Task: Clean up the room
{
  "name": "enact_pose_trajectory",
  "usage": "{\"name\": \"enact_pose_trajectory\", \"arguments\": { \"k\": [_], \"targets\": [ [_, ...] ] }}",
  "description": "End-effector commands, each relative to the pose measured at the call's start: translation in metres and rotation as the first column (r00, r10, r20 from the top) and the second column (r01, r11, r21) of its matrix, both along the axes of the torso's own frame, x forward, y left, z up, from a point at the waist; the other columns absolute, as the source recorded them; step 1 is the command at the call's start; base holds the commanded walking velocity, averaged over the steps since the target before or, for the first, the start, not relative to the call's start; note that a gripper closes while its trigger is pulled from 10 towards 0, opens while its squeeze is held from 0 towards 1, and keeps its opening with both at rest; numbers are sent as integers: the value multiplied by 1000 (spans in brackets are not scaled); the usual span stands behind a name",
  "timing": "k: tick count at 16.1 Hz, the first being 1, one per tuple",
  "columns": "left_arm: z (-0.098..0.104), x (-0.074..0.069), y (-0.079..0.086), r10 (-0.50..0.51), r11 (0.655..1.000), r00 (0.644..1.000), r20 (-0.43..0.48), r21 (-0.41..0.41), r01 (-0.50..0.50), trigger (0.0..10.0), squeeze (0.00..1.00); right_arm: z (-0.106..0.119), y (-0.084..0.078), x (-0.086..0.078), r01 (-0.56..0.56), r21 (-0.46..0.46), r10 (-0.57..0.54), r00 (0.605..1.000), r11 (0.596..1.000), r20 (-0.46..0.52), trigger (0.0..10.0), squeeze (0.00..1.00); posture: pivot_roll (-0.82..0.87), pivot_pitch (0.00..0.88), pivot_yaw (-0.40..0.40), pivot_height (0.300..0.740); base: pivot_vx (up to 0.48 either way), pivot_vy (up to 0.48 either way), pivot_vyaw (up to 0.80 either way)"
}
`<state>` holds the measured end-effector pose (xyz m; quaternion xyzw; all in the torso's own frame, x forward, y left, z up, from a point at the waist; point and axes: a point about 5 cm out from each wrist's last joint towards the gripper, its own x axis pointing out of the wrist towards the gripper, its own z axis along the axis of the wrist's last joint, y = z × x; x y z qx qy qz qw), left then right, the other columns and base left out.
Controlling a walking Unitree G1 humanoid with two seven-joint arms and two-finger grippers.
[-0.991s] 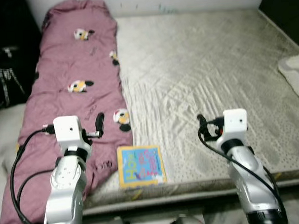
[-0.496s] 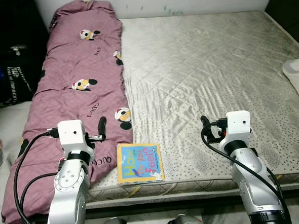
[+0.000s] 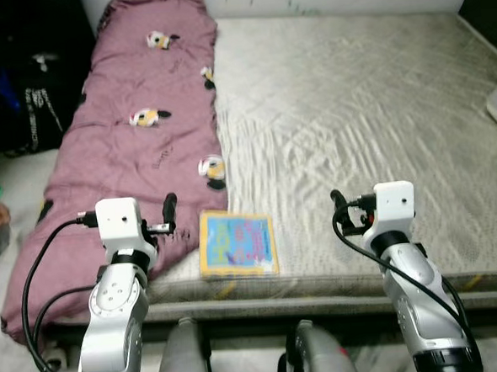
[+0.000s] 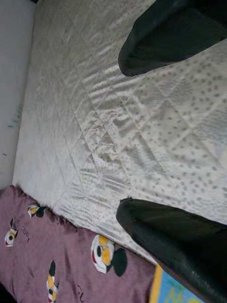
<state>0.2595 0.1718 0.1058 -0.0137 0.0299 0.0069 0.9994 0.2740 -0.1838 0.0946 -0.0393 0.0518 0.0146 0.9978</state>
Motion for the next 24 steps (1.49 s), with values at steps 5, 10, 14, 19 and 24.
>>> {"name": "enact_pose_trajectory", "arguments": {
  "k": [5, 10, 14, 19, 24],
  "targets": [
    [1, 1, 2, 15, 1000, 1000, -5, -8, -15, 10000, 0, -1, -2, 0, 7, -1, -7, 1000, 1000, -5, 10000, 0, -24, 101, -13, 635, 0, 0, 0],
    [2, 2, 2, 22, 1000, 1000, -10, -22, -22, 10000, 0, -2, -3, 1, 6, -2, -6, 1000, 1000, -9, 10000, 0, -25, 103, -17, 635, 0, 0, 0],
    [2, 2, 1, 12, 999, 1000, -8, -33, -12, 10000, 0, -1, -2, 1, 7, 0, -7, 1000, 1000, -6, 10000, 0, -30, 116, -16, 635, 0, 0, 0],
    [3, 4, 0, 8, 999, 1000, -5, -37, -8, 10000, 0, 1, -2, 5, 5, -6, -5, 1000, 1000, -2, 10000, 0, -31, 123, -16, 635, 0, 190, 0],
    [4, 4, -1, 1, 999, 1000, -7, -32, -1, 10000, 0, 0, -1, 5, 2, -4, -2, 1000, 1000, -6, 10000, 0, -30, 130, -18, 635, 0, 58, 0]
  ]
}}
